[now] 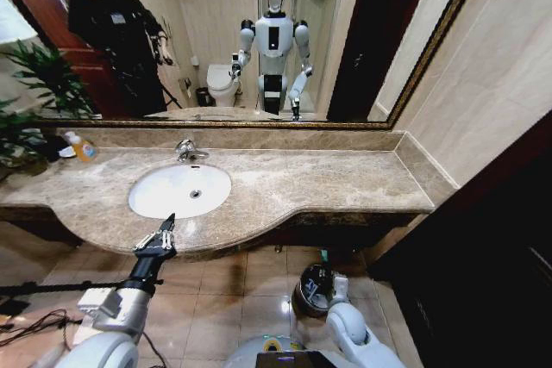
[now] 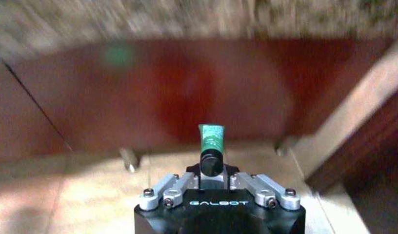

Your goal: Pick up the trash from the sink and place it in the trash bin.

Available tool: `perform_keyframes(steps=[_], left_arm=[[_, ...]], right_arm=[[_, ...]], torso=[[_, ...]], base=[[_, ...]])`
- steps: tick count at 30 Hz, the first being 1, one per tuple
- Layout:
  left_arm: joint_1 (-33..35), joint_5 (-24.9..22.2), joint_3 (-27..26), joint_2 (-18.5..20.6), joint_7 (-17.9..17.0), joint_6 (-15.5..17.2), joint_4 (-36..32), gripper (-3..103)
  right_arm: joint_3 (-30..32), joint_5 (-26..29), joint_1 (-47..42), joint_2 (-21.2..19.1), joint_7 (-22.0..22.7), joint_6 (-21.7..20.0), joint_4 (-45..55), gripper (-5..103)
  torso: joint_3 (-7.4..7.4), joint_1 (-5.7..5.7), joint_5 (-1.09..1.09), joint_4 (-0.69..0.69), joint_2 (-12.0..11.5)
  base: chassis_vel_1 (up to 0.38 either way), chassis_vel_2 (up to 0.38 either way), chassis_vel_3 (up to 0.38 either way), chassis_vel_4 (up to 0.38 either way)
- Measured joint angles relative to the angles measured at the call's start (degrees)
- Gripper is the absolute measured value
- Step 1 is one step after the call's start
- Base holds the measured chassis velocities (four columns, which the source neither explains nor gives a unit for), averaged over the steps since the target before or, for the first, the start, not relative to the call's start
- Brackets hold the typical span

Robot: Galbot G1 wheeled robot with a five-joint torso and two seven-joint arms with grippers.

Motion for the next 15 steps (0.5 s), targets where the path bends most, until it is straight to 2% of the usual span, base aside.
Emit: perform_keyframes(steps=[7,15], left_arm=[[0.00,0.00,0.00,0.00,0.00,0.00,0.00,0],[0.00,0.00,0.00,0.00,0.00,0.00,0.00,0]], right_arm=[[0.09,9.82,4.87,0.81,-0.04,1.82,-11.27,20],[-0.17,10.59,8.14,2.70,-0.04,3.05,-16.13,20]], torso=[[0.00,0.00,0.00,0.00,0.00],[0.00,0.00,0.00,0.00,0.00]], base=[[0.000,0.000,0.000,0.000],[0.000,0.000,0.000,0.000]])
